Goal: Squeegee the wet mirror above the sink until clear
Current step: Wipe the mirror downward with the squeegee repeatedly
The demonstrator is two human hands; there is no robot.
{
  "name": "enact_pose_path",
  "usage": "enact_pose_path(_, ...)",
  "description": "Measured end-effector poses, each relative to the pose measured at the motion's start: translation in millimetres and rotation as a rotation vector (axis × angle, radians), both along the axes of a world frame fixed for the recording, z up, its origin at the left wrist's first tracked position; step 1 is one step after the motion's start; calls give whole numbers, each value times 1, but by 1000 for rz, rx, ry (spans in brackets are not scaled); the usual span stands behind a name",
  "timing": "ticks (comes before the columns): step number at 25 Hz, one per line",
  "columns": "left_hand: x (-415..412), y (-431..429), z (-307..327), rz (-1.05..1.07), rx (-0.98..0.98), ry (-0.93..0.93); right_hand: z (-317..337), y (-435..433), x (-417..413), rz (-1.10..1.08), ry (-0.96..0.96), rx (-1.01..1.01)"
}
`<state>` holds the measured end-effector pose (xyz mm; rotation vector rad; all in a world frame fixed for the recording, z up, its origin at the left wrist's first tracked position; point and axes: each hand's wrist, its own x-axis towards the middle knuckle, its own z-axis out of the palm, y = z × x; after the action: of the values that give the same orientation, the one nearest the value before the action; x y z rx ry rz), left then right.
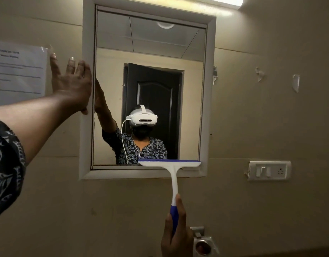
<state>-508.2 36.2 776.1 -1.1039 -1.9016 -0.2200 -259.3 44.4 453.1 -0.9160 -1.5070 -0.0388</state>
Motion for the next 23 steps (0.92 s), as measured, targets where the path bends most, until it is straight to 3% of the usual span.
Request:
enact_pose_path(7, 5, 3, -2, 22, 5, -14, 35, -13, -4, 7, 55, 33)
enact_pose_path(10, 5, 8, -3, 12, 35, -27, 118, -12, -18, 135, 15, 137)
enact_pose_path(16, 1, 14, -4, -53, 96, -58, 312, 14, -63, 168, 14, 326)
enact_pose_path(23, -1, 12, -2, 33, 61, 27, 385, 24, -107, 233, 85, 335)
